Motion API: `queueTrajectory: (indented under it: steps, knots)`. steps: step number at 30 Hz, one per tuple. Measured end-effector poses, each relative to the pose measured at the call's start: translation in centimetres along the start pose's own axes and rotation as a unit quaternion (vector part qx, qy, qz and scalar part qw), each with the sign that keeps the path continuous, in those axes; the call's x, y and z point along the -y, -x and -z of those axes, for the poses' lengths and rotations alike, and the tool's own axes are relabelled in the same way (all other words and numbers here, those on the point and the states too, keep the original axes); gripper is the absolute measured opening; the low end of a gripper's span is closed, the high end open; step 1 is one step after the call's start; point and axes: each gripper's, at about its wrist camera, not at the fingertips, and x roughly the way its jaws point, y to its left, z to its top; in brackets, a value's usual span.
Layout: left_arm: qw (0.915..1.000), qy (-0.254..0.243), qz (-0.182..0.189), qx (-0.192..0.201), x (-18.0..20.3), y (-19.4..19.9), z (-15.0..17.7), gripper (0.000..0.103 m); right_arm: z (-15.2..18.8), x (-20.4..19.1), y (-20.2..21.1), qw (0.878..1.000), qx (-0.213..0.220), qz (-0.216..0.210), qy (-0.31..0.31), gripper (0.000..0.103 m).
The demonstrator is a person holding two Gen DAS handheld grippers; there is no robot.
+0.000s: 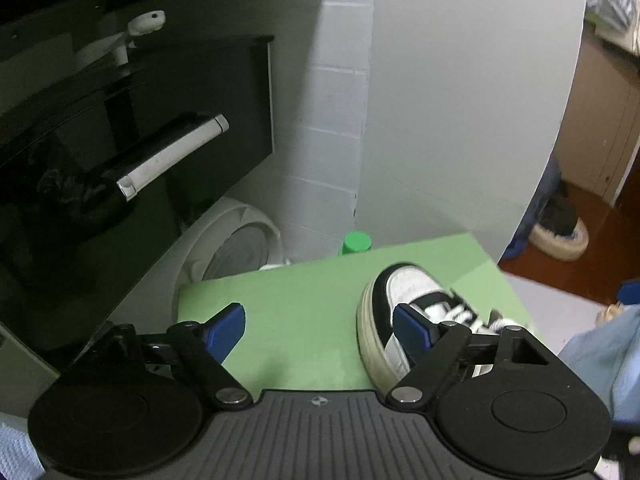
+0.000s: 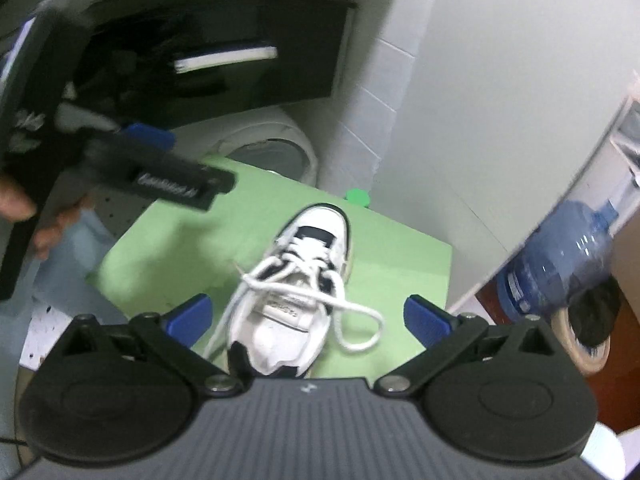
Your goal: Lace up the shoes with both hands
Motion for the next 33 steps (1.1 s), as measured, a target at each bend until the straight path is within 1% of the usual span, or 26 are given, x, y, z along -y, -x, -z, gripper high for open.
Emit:
queueTrajectory:
  steps: [2, 4, 8, 12, 16, 18, 20, 23, 25, 26, 28, 30, 33]
  knots:
    - [0.9998, -0.017, 0.002, -0.007, 0.1, -0.1, 0.0, 0.086, 0.1, 0.5, -0.5, 1.0, -0.012, 0.003, -0.017, 0.103]
    - [0.9996, -0.028, 0.0, -0.008, 0.3, -0.1, -0.2, 0.086, 0.1, 1.2, -1.1, 0.999, -0.021, 0.004, -0.038, 0.103]
    - [0.9989, -0.034, -0.031, -0.005, 0.3, 0.3, -0.7, 0.086, 0.3, 2.7, -1.7, 0.996, -0.031, -0.004, -0.088, 0.103]
    - [0.9972, -0.044, -0.058, -0.018, 0.6, 0.6, -0.7, 0.086, 0.7, 4.5, -2.6, 0.988, -0.042, -0.019, -0.146, 0.103]
    - [0.9944, -0.081, -0.068, -0.008, 1.6, 0.6, -0.3, 0.086, 1.0, 5.9, -3.1, 0.98, -0.042, -0.021, -0.195, 0.103]
    - [0.9913, -0.106, -0.078, -0.011, 2.2, 0.5, -0.4, 0.086, 1.0, 6.0, -3.3, 0.979, -0.043, -0.013, -0.201, 0.103]
    - [0.9881, -0.13, -0.078, -0.024, 2.8, 0.4, -0.6, 0.086, 0.8, 5.8, -3.3, 0.98, -0.044, -0.009, -0.196, 0.103]
    - [0.9879, -0.118, -0.069, -0.073, 3.0, -0.2, -1.4, 0.086, 0.7, 5.8, -3.2, 0.98, -0.039, -0.008, -0.193, 0.103]
    - [0.9891, -0.083, -0.043, -0.114, 2.6, -0.7, -1.8, 0.086, 0.7, 6.0, -3.1, 0.979, -0.033, -0.011, -0.199, 0.103]
    - [0.9887, -0.067, -0.023, -0.132, 2.3, -0.9, -2.0, 0.086, 0.7, 6.1, -3.1, 0.979, -0.031, -0.012, -0.202, 0.103]
    - [0.9869, -0.047, 0.01, -0.154, 2.0, -1.2, -2.1, 0.086, 0.7, 6.3, -3.1, 0.978, -0.029, -0.014, -0.207, 0.103]
    - [0.9849, -0.031, 0.027, -0.168, 1.7, -1.5, -2.2, 0.086, 0.7, 6.4, -3.1, 0.977, -0.03, -0.016, -0.209, 0.103]
    - [0.9787, 0.001, 0.05, -0.199, 1.1, -2.2, -2.3, 0.086, 0.7, 6.5, -3.1, 0.977, -0.029, -0.02, -0.21, 0.103]
